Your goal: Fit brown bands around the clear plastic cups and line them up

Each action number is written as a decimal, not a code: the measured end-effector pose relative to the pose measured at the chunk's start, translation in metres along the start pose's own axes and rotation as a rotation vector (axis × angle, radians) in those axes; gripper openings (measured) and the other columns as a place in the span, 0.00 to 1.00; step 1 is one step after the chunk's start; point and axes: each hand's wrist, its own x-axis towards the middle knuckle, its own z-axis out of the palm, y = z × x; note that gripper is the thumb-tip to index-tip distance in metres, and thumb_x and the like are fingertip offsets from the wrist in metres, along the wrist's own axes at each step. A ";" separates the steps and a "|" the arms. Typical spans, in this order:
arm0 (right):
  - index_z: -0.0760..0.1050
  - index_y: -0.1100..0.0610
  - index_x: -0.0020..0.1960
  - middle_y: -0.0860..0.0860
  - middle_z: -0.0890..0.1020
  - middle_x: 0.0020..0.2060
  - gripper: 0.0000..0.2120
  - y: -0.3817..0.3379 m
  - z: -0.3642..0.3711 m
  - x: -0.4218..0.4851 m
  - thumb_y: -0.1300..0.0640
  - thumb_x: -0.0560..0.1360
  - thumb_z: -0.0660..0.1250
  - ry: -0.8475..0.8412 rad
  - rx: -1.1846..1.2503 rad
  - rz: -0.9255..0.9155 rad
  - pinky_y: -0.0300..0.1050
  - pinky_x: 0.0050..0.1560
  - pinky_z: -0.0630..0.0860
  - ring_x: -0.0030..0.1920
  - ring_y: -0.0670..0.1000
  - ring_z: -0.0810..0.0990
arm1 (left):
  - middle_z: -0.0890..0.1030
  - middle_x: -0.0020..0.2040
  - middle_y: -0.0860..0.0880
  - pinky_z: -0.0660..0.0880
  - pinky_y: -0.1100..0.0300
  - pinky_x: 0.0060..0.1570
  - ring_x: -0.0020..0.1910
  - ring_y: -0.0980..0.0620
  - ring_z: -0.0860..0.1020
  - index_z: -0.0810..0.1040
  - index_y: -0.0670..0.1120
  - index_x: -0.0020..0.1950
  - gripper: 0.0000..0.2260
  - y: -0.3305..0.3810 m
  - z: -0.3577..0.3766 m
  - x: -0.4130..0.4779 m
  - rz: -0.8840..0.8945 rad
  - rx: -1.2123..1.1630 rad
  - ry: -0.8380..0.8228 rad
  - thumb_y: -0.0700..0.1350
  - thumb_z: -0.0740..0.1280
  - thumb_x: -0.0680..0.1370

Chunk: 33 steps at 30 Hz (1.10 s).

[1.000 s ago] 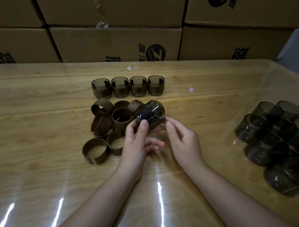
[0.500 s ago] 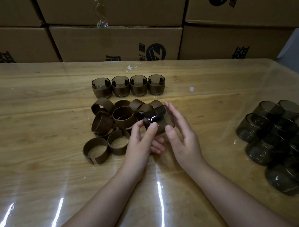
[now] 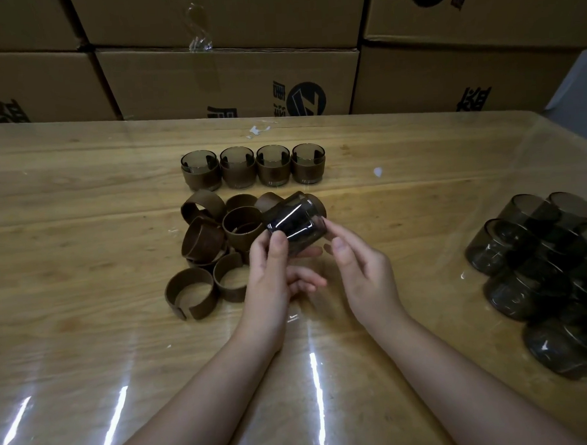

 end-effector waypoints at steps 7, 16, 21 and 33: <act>0.76 0.46 0.63 0.41 0.82 0.57 0.16 -0.002 -0.002 -0.003 0.44 0.82 0.54 0.180 0.035 -0.154 0.53 0.56 0.79 0.59 0.48 0.81 | 0.84 0.45 0.48 0.76 0.65 0.29 0.30 0.53 0.80 0.62 0.51 0.67 0.25 -0.006 0.001 0.001 0.113 0.058 -0.013 0.55 0.61 0.72; 0.69 0.49 0.70 0.43 0.75 0.67 0.19 -0.005 -0.001 0.002 0.53 0.80 0.59 0.031 0.102 -0.064 0.36 0.66 0.68 0.69 0.44 0.72 | 0.77 0.30 0.52 0.70 0.64 0.26 0.24 0.55 0.74 0.71 0.49 0.64 0.24 -0.007 0.004 0.000 0.046 0.178 -0.081 0.61 0.59 0.74; 0.66 0.44 0.68 0.39 0.77 0.59 0.23 -0.003 0.001 0.003 0.44 0.74 0.62 -0.022 0.091 0.055 0.31 0.54 0.72 0.56 0.39 0.79 | 0.81 0.48 0.43 0.75 0.61 0.32 0.38 0.50 0.79 0.72 0.47 0.66 0.23 -0.004 0.004 -0.001 0.088 0.250 -0.097 0.57 0.55 0.76; 0.67 0.41 0.62 0.43 0.77 0.56 0.22 -0.008 -0.001 0.002 0.42 0.69 0.63 0.073 0.005 0.046 0.37 0.50 0.76 0.52 0.46 0.80 | 0.61 0.75 0.54 0.54 0.73 0.69 0.74 0.64 0.57 0.57 0.43 0.77 0.25 -0.005 0.004 -0.013 0.423 0.579 -0.080 0.50 0.54 0.81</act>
